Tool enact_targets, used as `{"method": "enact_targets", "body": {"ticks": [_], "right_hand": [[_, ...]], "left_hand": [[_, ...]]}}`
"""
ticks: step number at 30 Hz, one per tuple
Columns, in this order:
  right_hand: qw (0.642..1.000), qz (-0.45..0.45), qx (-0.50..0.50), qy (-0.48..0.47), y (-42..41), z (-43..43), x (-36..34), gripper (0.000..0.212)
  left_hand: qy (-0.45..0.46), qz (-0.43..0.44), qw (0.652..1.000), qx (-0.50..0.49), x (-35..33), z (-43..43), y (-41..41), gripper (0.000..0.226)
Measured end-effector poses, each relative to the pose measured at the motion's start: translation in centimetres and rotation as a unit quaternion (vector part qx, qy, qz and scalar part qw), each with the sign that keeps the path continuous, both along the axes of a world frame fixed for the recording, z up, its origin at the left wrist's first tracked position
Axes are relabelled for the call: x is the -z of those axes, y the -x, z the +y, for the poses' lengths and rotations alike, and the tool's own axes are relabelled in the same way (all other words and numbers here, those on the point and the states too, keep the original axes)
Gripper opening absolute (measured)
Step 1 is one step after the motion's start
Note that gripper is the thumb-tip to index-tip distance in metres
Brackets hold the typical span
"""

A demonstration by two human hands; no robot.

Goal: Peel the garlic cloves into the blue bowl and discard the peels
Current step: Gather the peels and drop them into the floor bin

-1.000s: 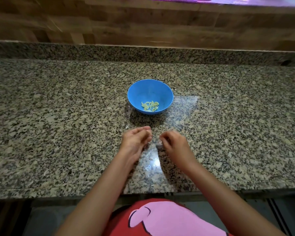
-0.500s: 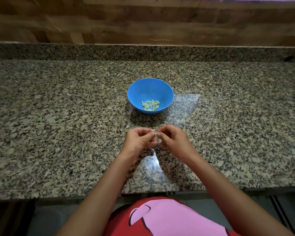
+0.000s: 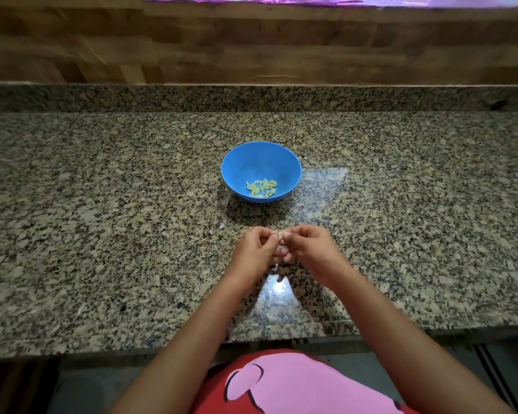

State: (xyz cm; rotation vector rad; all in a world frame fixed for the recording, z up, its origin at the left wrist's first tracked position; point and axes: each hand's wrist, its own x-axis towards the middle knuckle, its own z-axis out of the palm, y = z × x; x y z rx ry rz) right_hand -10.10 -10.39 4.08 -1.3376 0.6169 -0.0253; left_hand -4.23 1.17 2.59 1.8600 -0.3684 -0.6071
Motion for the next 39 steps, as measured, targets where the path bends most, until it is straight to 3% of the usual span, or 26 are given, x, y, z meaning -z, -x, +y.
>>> {"method": "enact_targets", "body": {"ticks": [3,6,9,13,15,19,22,26,28,32,36,39], "right_hand": [[0.993,-0.018,0.077,-0.085,-0.3,1.0,-0.1,0.023],[0.986,-0.038,0.080,-0.142,-0.2,1.2,-0.2,0.023],[0.984,-0.019,0.075,-0.157,-0.2,0.8,-0.1,0.008],[0.983,-0.005,0.090,-0.160,-0.4,0.6,0.0,0.010],[0.990,0.012,0.080,-0.111,-0.2,0.2,0.1,0.013],[0.990,0.056,0.036,0.124,-0.2,-1.1,0.6,0.010],[0.955,0.059,0.028,0.290,-2.1,-2.0,1.1,0.016],[0.891,0.074,-0.032,0.446,-4.1,-2.3,1.9,0.023],[0.875,0.065,-0.041,0.478,-3.9,-2.0,2.0,0.023],[0.850,0.017,-0.020,0.525,-2.3,-0.8,2.3,0.020],[0.870,0.003,-0.042,0.491,-1.3,1.3,2.5,0.019],[0.870,-0.002,-0.095,0.484,-0.9,3.1,3.0,0.024]], "left_hand": [[-0.014,-0.067,0.997,-0.028,0.1,-0.6,0.8,0.013],[-0.035,-0.114,0.992,-0.038,0.2,-0.6,0.5,0.010],[-0.010,-0.074,0.996,-0.039,0.2,-0.4,0.2,0.015],[0.026,0.009,0.996,-0.087,0.1,-0.5,0.1,0.010],[0.040,0.045,0.993,-0.105,-0.1,-0.3,-0.2,0.008],[-0.051,-0.077,0.993,-0.080,-0.4,0.9,-0.9,0.010],[-0.101,-0.135,0.983,-0.074,0.3,1.8,-0.8,0.005],[-0.109,-0.080,0.987,-0.089,1.3,2.7,-0.4,0.014],[-0.093,-0.042,0.988,-0.117,1.4,3.4,-0.1,0.017],[-0.101,-0.065,0.985,-0.127,1.5,4.3,0.2,0.014],[-0.119,-0.106,0.982,-0.104,1.3,4.5,-0.5,0.003],[-0.124,-0.164,0.974,-0.094,1.4,4.5,-2.4,0.016]]}}
